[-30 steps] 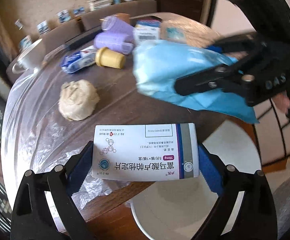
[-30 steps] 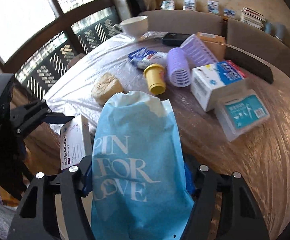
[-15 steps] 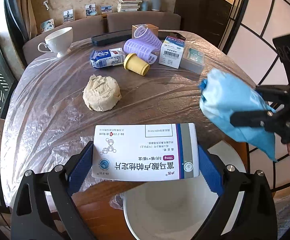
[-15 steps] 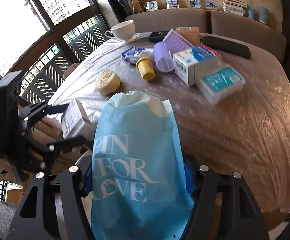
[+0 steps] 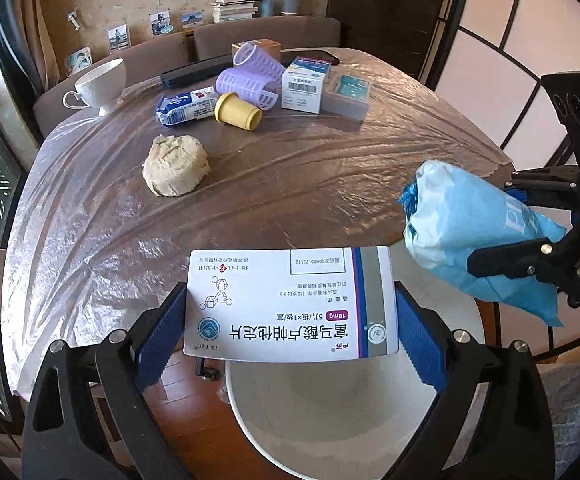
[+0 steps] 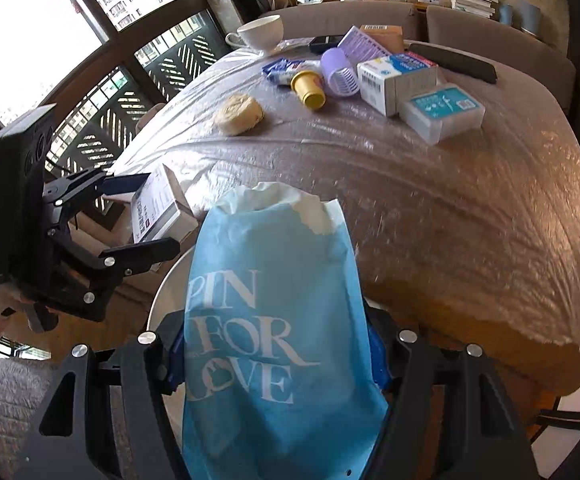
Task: Collect trash
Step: 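Carry the medicine box and blue bag with both tools over the white bin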
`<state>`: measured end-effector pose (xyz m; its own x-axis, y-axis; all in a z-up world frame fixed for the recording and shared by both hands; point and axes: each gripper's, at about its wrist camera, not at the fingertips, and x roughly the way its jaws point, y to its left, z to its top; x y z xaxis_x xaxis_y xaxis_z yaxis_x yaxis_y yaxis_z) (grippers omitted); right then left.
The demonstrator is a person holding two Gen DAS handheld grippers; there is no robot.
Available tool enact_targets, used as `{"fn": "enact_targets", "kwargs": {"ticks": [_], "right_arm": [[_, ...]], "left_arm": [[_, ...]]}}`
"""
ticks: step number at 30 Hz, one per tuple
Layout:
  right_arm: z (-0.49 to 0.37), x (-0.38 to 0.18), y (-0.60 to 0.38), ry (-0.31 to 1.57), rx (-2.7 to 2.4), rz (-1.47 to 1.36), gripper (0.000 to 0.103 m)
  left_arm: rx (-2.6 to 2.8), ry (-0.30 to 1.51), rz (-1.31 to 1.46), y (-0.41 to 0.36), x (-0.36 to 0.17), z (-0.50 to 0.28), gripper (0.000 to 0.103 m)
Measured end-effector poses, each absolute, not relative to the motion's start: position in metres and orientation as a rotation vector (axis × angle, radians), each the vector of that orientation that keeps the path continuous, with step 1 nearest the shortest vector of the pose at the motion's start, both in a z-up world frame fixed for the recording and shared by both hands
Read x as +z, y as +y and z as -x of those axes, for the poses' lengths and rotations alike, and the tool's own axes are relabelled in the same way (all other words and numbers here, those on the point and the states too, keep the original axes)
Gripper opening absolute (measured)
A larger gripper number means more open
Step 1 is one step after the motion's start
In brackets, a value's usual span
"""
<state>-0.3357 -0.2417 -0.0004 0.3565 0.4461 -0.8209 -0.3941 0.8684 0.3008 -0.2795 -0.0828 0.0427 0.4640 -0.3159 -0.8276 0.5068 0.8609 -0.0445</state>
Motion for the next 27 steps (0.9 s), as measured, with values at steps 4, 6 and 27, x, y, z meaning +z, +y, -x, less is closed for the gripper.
{"fn": "enact_targets", "kwargs": {"ticks": [4, 6, 27], "right_arm": [[0.344, -0.004, -0.242, 1.093, 0.548, -0.033, 0.066], [0.347, -0.006, -0.243, 1.099, 0.551, -0.028, 0.066], [0.358, -0.034, -0.241, 1.168, 0.585, -0.005, 0.066]], "left_arm": [[-0.512, 0.968, -0.222, -0.084, 0.042, 0.285, 0.097], [-0.513, 0.97, -0.224, -0.084, 0.041, 0.287, 0.097], [-0.51, 1.025, -0.281, -0.093, 0.015, 0.306, 0.097]]}}
